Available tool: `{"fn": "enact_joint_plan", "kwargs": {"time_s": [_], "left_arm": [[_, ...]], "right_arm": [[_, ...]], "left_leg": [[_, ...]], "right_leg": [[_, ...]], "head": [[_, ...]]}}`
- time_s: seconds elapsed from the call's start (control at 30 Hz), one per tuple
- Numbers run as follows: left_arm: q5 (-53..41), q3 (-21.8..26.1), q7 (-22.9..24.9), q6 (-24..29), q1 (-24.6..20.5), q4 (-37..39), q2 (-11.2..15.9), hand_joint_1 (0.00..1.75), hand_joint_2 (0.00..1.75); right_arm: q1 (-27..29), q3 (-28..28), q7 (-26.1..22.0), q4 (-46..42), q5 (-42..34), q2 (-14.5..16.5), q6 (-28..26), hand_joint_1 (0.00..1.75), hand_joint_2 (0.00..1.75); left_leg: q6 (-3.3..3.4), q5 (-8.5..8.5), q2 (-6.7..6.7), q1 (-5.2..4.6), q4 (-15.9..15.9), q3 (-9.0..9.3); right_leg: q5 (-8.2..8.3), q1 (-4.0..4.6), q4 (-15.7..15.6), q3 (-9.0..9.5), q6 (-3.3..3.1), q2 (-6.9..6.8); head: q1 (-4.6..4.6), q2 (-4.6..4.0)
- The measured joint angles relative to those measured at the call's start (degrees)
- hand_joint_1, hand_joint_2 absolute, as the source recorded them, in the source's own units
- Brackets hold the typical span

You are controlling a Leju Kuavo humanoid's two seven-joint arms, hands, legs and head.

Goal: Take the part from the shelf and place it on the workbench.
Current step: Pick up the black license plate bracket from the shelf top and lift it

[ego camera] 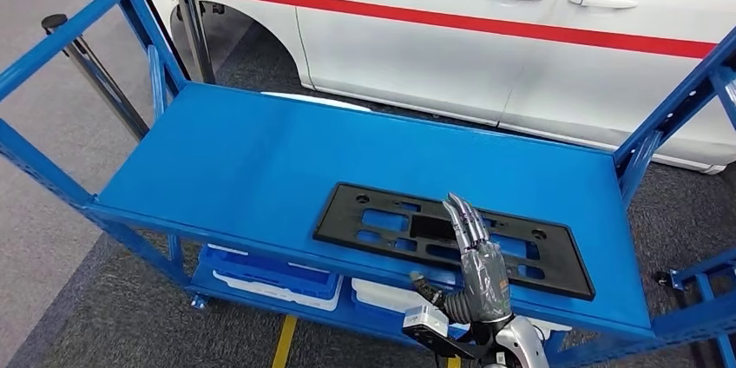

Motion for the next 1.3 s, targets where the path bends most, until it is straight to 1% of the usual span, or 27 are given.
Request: {"fn": "enact_joint_plan", "kwargs": {"time_s": [0.03,0.13,0.17,0.2,0.27,0.3,0.33,0.37,0.43,0.47,0.5,0.53,0.6,0.7,0.73,0.77,0.83,0.87,0.9,0.93,0.97,1.0,1.07,1.13,1.2,1.23,1.3], "left_arm": [[-0.01,-0.01,0.04,0.03,-0.12,0.01,-0.02,0.00,0.00],[-0.07,-0.01,0.17,0.27,-0.43,0.02,-0.03,0.00,0.00],[-0.09,-0.01,0.25,0.47,-0.46,0.02,-0.03,0.00,0.00],[-0.11,-0.02,0.36,0.71,-0.51,0.02,-0.03,0.00,0.00],[-0.11,-0.02,0.67,1.15,-0.52,0.03,-0.04,0.00,0.00],[-0.11,-0.02,0.79,1.27,-0.47,0.03,-0.04,0.00,0.00],[-0.11,-0.01,0.89,1.34,-0.40,0.02,-0.04,0.00,0.00],[-0.12,-0.01,0.94,1.40,-0.33,0.02,-0.04,0.00,0.00],[-0.12,-0.01,0.98,1.51,-0.27,0.02,-0.03,0.00,0.00],[-0.11,-0.02,0.99,1.56,-0.28,0.02,-0.03,0.00,0.00],[-0.11,-0.02,1.00,1.65,-0.36,0.02,-0.02,0.00,0.00],[-0.14,-0.02,1.01,1.82,-0.40,0.02,-0.02,0.00,0.00],[-0.19,-0.02,1.03,2.36,-0.44,0.02,-0.01,0.00,0.00],[-0.33,-0.02,1.13,3.42,-0.32,0.02,-0.13,0.00,0.00],[-0.42,-0.02,1.18,3.73,-0.36,0.02,-0.19,0.00,0.00],[-0.50,-0.02,1.23,3.95,-0.42,0.02,-0.21,0.00,0.00],[-0.63,-0.03,1.37,4.30,-0.54,0.03,-0.25,0.00,0.00],[-0.66,-0.03,1.45,4.50,-0.55,0.03,-0.25,0.00,0.00],[-0.69,-0.03,1.50,4.70,-0.55,0.03,-0.25,0.00,0.00],[-0.72,-0.02,1.53,4.86,-0.54,0.02,-0.25,0.00,0.00],[-0.74,-0.02,1.53,4.98,-0.54,0.02,-0.26,0.00,0.00],[-0.76,-0.03,1.51,5.02,-0.54,0.02,-0.29,0.00,0.00],[-0.79,-0.04,1.50,5.03,-0.58,0.03,-0.35,0.00,0.00],[-0.82,-0.04,1.49,5.01,-0.61,0.03,-0.37,0.00,0.00],[-0.92,-0.04,1.49,4.97,-0.67,0.02,-0.37,0.00,0.00],[-0.98,-0.05,1.49,4.96,-0.70,0.02,-0.37,0.00,0.00],[-1.03,-0.06,1.49,4.93,-0.74,0.02,-0.37,0.00,0.00]], "right_arm": [[0.04,0.01,0.08,0.04,0.14,-0.05,0.03,0.00,1.75],[-0.04,-0.01,0.23,0.05,0.52,-0.17,0.03,0.00,1.75],[-0.11,-0.02,0.27,0.05,0.61,-0.20,0.01,0.00,1.75],[-0.13,-0.03,0.33,0.05,0.67,-0.21,-0.01,0.00,1.75],[-0.08,-0.03,0.42,0.05,0.75,-0.22,-0.01,0.00,1.75],[-0.05,-0.03,0.46,0.05,0.78,-0.22,-0.01,0.00,1.75],[-0.01,-0.03,0.49,0.06,0.79,-0.22,-0.01,0.00,1.75],[0.01,-0.03,0.52,0.06,0.78,-0.23,-0.01,0.00,1.75],[0.03,-0.03,0.55,0.06,0.78,-0.24,-0.01,0.00,1.75],[0.03,-0.03,0.57,0.06,0.78,-0.24,0.00,0.00,1.75],[0.01,-0.03,0.61,0.07,0.78,-0.24,0.00,0.00,1.75],[0.02,-0.03,0.67,0.08,0.79,-0.24,0.00,0.00,1.75],[0.06,-0.03,0.78,0.08,0.85,-0.24,-0.01,0.00,1.75],[0.13,-0.03,1.03,0.03,1.10,-0.37,0.01,0.00,1.75],[0.14,-0.03,1.12,0.01,1.24,-0.44,0.05,0.00,1.75],[0.15,-0.03,1.23,0.01,1.36,-0.54,0.13,0.00,1.75],[0.28,-0.04,1.61,0.04,1.67,-0.76,0.57,0.00,1.75],[0.41,-0.04,1.91,0.08,1.84,-0.91,0.94,0.00,1.75],[0.54,-0.04,2.25,0.12,2.02,-1.13,1.48,0.00,1.75],[0.62,-0.04,2.63,0.15,2.20,-1.43,2.20,0.00,1.75],[0.64,-0.05,3.00,0.17,2.33,-1.79,3.01,0.00,1.75],[0.62,-0.05,3.34,0.18,2.39,-2.25,4.02,0.00,1.75],[0.49,-0.04,3.84,0.16,1.92,-3.39,7.00,0.00,1.75],[0.46,-0.03,3.76,0.10,0.52,-4.82,10.76,0.00,1.75],[0.59,-0.01,3.03,-0.02,-1.25,-6.23,14.03,0.00,1.75],[0.66,0.00,2.63,-0.12,-2.02,-6.84,15.34,0.00,1.75],[0.76,0.02,2.09,-0.34,-3.09,-7.91,17.06,0.00,1.75]], "left_leg": [[-0.40,-0.39,-0.03,-0.05,0.02,0.34],[-1.36,-0.04,0.05,0.07,1.83,0.09],[-1.53,-0.32,0.10,0.15,3.78,-0.89],[-1.69,-1.39,0.15,0.20,6.45,-2.33],[-1.93,-4.90,0.19,0.22,12.79,-6.37],[-2.02,-6.10,0.19,0.22,15.06,-8.22],[-2.03,-6.07,0.19,0.22,15.79,-9.41],[-2.00,-4.57,0.19,0.22,14.62,-9.74],[-1.69,0.99,0.21,0.19,8.05,-8.36],[-1.52,2.73,0.23,0.04,4.79,-7.61],[-1.24,3.76,0.24,-0.11,2.58,-7.09],[-0.94,4.08,0.23,-0.28,1.56,-6.92],[-0.40,4.33,0.18,-0.47,1.38,-6.89],[0.37,5.15,0.31,-0.01,0.37,-6.24],[0.67,5.37,0.39,0.16,-0.05,-5.97],[0.82,5.43,0.44,0.15,-0.20,-5.86],[1.09,5.41,0.45,0.10,-0.28,-5.81],[1.12,5.36,0.45,0.07,-0.23,-5.82],[1.14,5.28,0.44,0.04,-0.18,-5.81],[1.13,5.19,0.41,0.03,-0.10,-5.79],[1.08,5.07,0.36,0.03,0.01,-5.73],[0.98,4.93,0.31,0.03,0.14,-5.65],[0.58,4.63,0.23,-0.16,0.37,-5.62],[0.00,4.51,0.20,-0.28,0.33,-5.59],[-0.63,4.30,0.24,-0.27,0.35,-5.46],[-0.89,3.70,0.26,-0.26,1.01,-5.67],[-1.26,0.59,0.31,-0.17,5.97,-7.86]], "right_leg": [[1.44,0.13,-0.95,-0.02,-0.39,0.01],[0.76,0.17,-1.58,1.06,-1.71,0.16],[0.46,0.15,-1.87,1.64,-2.12,0.14],[0.16,0.13,-2.09,2.19,-2.46,0.12],[-0.58,0.26,-2.20,3.01,-2.90,0.08],[-0.95,0.32,-2.19,3.37,-2.97,0.11],[-1.31,0.38,-2.18,3.78,-3.00,0.16],[-1.66,0.42,-2.16,4.26,-2.98,0.23],[-2.35,0.46,-2.14,5.26,-2.78,0.32],[-2.62,0.51,-2.08,5.61,-2.62,0.33],[-2.83,0.56,-2.03,5.74,-2.37,0.33],[-2.98,0.60,-1.99,5.75,-2.07,0.31],[-3.06,0.61,-2.08,5.78,-1.46,0.29],[-3.50,0.71,-1.94,6.02,-0.80,0.24],[-4.20,0.72,-1.06,5.70,-0.57,0.20],[-5.36,0.60,0.84,4.85,-0.38,0.16],[-8.47,0.46,7.36,1.63,0.04,0.12],[-9.54,0.37,10.61,-0.08,0.22,0.11],[-9.65,0.29,12.37,-1.12,0.35,0.11],[-8.67,0.22,12.00,-1.12,0.41,0.10],[-6.79,0.17,9.44,0.02,0.37,0.10],[-4.79,0.16,5.46,1.89,0.23,0.08],[-2.67,0.41,-0.86,4.94,-0.24,0.10],[-2.71,0.74,-2.42,5.61,-0.72,0.16],[-2.49,0.52,-2.86,5.84,-1.31,0.16],[-2.36,0.35,-3.13,6.04,-1.69,0.10],[-2.17,0.16,-3.50,6.30,-2.28,-0.13]], "head": [[-0.07,0.00],[-0.20,0.00],[-0.22,0.00],[-0.23,0.00],[-0.26,0.00],[-0.25,0.00],[-0.26,0.00],[-0.26,0.00],[-0.24,0.00],[-0.23,0.00],[-0.26,0.00],[-0.26,0.00],[-0.32,0.00],[-0.29,0.00],[-0.27,0.00],[-0.23,0.00],[-0.20,0.00],[-0.20,0.00],[-0.20,0.00],[-0.20,0.00],[-0.20,0.00],[-0.19,0.00],[-0.20,0.00],[-0.22,0.00],[-0.22,0.00],[-0.24,0.00],[-0.30,0.00]]}}
